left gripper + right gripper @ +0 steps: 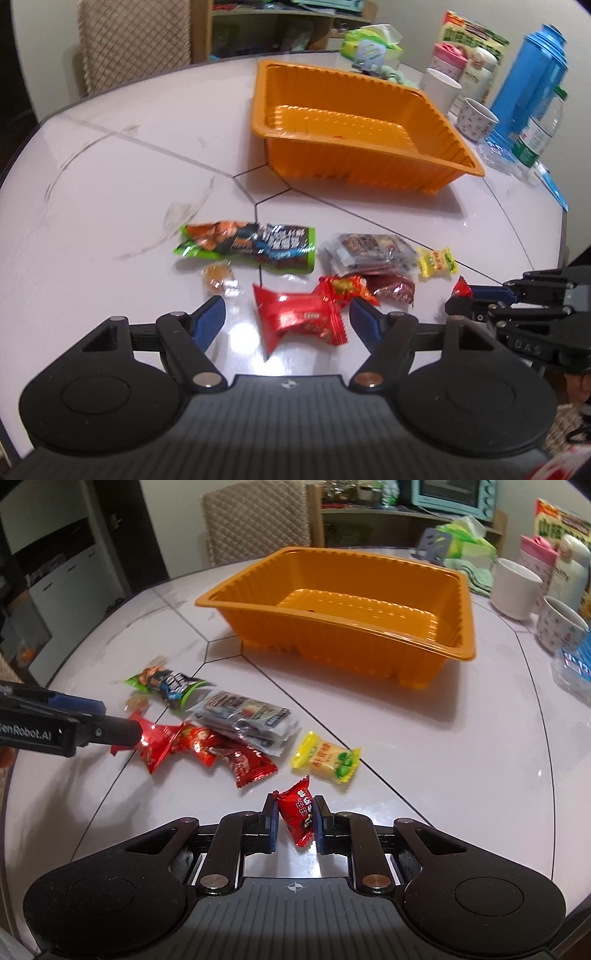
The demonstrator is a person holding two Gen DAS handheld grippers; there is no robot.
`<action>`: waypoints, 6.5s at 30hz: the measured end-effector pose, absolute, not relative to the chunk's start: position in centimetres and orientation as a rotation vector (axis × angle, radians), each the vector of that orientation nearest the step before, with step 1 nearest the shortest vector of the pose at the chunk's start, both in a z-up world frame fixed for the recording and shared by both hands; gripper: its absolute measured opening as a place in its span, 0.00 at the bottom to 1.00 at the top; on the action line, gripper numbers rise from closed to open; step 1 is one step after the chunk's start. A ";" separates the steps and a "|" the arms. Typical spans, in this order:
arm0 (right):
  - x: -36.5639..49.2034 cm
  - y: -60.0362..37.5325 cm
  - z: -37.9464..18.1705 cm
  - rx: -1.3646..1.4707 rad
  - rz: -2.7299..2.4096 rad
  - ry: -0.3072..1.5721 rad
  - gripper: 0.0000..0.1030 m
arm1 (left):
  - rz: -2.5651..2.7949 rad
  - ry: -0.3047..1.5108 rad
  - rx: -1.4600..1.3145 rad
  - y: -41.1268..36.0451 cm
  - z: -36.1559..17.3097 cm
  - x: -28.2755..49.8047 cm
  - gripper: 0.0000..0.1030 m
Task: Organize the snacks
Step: 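Grasp the red twist-wrapped candy with the left gripper while the right gripper holds its candy, then carry both red candies over the orange tray and open both grippers, then withdraw both tools from the tray back toward the snack pile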
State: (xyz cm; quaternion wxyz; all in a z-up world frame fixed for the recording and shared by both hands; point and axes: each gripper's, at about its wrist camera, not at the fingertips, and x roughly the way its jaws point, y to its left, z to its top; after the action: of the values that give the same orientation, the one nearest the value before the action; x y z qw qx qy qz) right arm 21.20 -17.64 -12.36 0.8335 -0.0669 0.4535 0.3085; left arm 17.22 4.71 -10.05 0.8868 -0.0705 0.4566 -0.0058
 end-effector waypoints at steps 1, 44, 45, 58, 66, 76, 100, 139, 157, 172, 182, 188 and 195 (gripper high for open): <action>21.3 -17.8 -12.3 -0.131 0.650 0.964 0.18 | -0.023 0.945 -0.128 4.6 -10.1 17.5 0.69; 19.6 -21.1 -11.7 -0.037 0.563 0.997 0.18 | -0.152 1.058 -0.095 2.0 -12.7 16.8 0.39; 19.6 -21.1 -11.7 -0.038 0.563 0.996 0.18 | -0.146 1.055 -0.101 2.0 -12.6 16.7 0.38; 19.7 -21.3 -10.6 -0.028 0.576 0.970 0.18 | -0.128 0.993 -0.124 2.2 -9.7 16.7 0.35; 21.3 -21.7 -8.5 0.007 0.597 0.925 0.18 | -0.125 0.918 -0.135 2.6 -6.5 17.7 0.35; 26.1 -21.7 -5.2 0.060 0.616 0.833 0.18 | -0.131 0.822 -0.140 2.5 -3.2 22.6 0.35; 40.9 -18.6 -7.3 0.138 0.552 0.814 0.18 | -0.056 0.846 -0.114 2.7 -5.4 39.0 0.35; 42.3 -17.5 -6.2 0.207 0.558 0.772 0.54 | -0.073 0.837 -0.149 4.7 -4.7 38.6 0.57; 36.5 -20.4 -3.6 0.240 0.544 0.754 0.60 | -0.079 0.781 -0.194 5.3 -1.6 31.7 0.64; 28.7 -23.0 -1.8 0.258 0.551 0.755 0.62 | -0.086 0.768 -0.214 4.3 0.2 23.3 0.65; 23.5 -23.8 -2.0 0.231 0.570 0.787 0.62 | -0.060 0.797 -0.240 4.1 -0.5 17.4 0.65; 20.9 -23.8 -2.8 0.219 0.585 0.822 0.62 | -0.033 0.810 -0.257 4.4 -0.9 14.4 0.65; 18.9 -23.6 -3.7 0.208 0.597 0.862 0.62 | -0.015 0.826 -0.250 4.1 -1.6 12.0 0.65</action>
State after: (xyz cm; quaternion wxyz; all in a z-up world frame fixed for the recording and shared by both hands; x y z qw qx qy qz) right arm 18.91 -23.57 -3.70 0.8606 0.0991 0.4106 0.2845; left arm 11.97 4.14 -1.63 0.9083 -0.1214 0.4002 -0.0073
